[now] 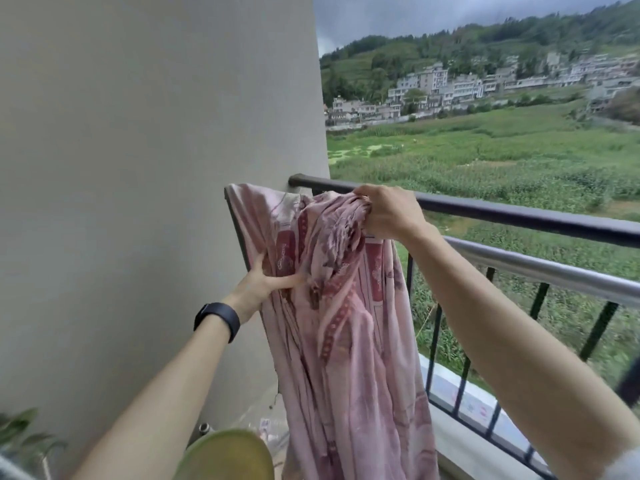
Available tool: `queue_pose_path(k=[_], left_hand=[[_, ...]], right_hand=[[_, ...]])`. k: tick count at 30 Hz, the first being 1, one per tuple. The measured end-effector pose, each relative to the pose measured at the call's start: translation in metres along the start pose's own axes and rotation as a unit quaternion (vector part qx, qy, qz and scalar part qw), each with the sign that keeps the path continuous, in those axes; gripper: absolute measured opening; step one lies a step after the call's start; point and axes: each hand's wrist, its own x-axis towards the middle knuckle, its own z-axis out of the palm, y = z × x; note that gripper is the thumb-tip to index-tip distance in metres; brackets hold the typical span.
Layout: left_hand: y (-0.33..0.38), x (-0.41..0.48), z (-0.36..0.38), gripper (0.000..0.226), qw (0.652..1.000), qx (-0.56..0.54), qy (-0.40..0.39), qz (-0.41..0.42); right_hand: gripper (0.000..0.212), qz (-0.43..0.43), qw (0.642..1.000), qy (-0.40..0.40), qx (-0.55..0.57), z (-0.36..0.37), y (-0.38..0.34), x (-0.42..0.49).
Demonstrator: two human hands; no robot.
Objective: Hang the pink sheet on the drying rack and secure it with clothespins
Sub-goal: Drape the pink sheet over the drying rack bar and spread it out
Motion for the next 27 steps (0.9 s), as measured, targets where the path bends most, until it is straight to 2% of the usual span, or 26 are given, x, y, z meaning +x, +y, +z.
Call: queue_pose_path(k=[2,3,5,7,10,12,14,18,24,27], left_hand=[[-0.001,0.003,-0.005,0.107,0.998,-0.052,0.012,-0.027],[-0.001,0.006,-0.009,0.107,0.997,-0.059,0.030,-0.035],[0.000,0.015,-0.014,0.111,0.996,-0.059,0.060,-0.041],[-0.002,0.030,-0.020,0.106,0.994,-0.070,0.080,-0.038],[0.001,0.051,-0.027,0.092,0.990,-0.111,0.087,-0.027],[0.006,0.066,-0.037,0.073,0.983,-0.161,0.082,-0.018],[0.004,0.083,-0.052,0.049,0.971,-0.219,0.087,-0.031],[-0.003,0.132,-0.103,0.050,0.938,-0.326,0.107,-0.056],[0.006,0.204,-0.173,0.045,0.977,-0.197,0.069,-0.045],[0.014,0.237,-0.199,0.012,0.991,-0.090,0.103,-0.010]], right_hand=[[0.061,0.005,0.996,-0.039,0.083,-0.010,-0.003,-0.013],[0.058,0.002,0.992,-0.039,0.119,-0.014,-0.007,-0.019],[0.048,-0.016,0.991,0.009,0.136,-0.013,-0.020,-0.030],[0.044,-0.038,0.991,0.058,0.111,0.000,-0.042,-0.033],[0.039,-0.055,0.997,0.059,0.017,0.028,-0.069,-0.015],[0.047,-0.048,0.997,0.024,-0.056,0.045,-0.082,0.005],[0.052,-0.030,0.996,-0.019,-0.081,0.058,-0.096,0.027],[0.053,-0.007,0.992,-0.085,-0.089,0.079,-0.129,0.085],[0.055,0.018,0.987,-0.148,-0.060,0.127,-0.177,0.184],[0.054,0.029,0.984,-0.161,-0.070,0.150,-0.190,0.228]])
